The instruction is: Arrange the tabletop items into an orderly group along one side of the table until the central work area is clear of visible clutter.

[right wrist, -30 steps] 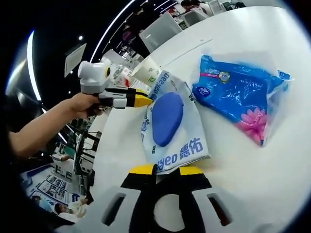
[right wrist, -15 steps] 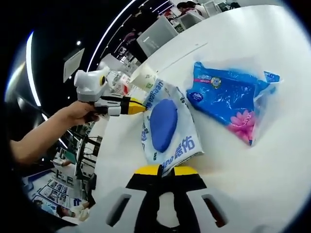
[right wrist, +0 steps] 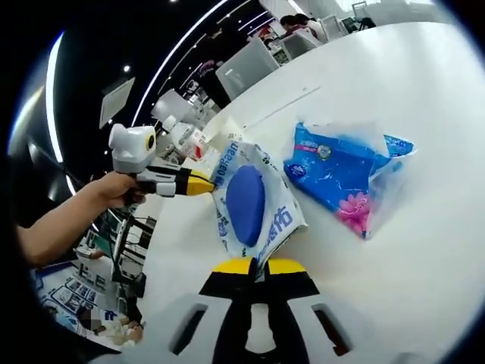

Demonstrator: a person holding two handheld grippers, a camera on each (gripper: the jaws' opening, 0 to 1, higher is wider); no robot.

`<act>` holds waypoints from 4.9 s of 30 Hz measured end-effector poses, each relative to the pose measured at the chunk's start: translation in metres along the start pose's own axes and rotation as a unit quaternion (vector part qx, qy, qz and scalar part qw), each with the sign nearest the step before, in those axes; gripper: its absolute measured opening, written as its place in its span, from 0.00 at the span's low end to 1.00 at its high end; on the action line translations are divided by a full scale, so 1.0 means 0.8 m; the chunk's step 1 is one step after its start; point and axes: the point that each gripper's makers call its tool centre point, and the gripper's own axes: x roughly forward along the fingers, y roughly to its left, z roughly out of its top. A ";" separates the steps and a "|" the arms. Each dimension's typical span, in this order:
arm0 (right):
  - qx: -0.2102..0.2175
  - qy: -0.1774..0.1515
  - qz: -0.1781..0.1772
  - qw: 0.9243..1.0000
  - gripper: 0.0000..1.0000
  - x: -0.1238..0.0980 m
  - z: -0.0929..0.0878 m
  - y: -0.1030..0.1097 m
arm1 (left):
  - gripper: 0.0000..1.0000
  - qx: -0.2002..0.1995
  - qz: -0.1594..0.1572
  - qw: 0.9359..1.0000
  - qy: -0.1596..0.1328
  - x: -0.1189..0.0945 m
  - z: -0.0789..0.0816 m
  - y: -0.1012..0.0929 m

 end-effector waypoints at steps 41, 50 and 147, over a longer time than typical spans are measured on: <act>-0.073 -0.020 -0.052 0.996 0.00 -0.083 0.184 -0.064 | 0.00 -0.215 0.049 0.963 -0.155 -0.044 0.096 -0.080; -0.092 -0.012 -0.046 0.995 0.00 -0.078 0.226 -0.065 | 0.00 -0.245 0.062 0.951 -0.178 -0.048 0.119 -0.074; -0.216 0.036 -0.079 0.973 0.10 0.123 0.274 -0.171 | 0.06 -0.350 0.148 0.912 -0.153 0.070 0.076 0.051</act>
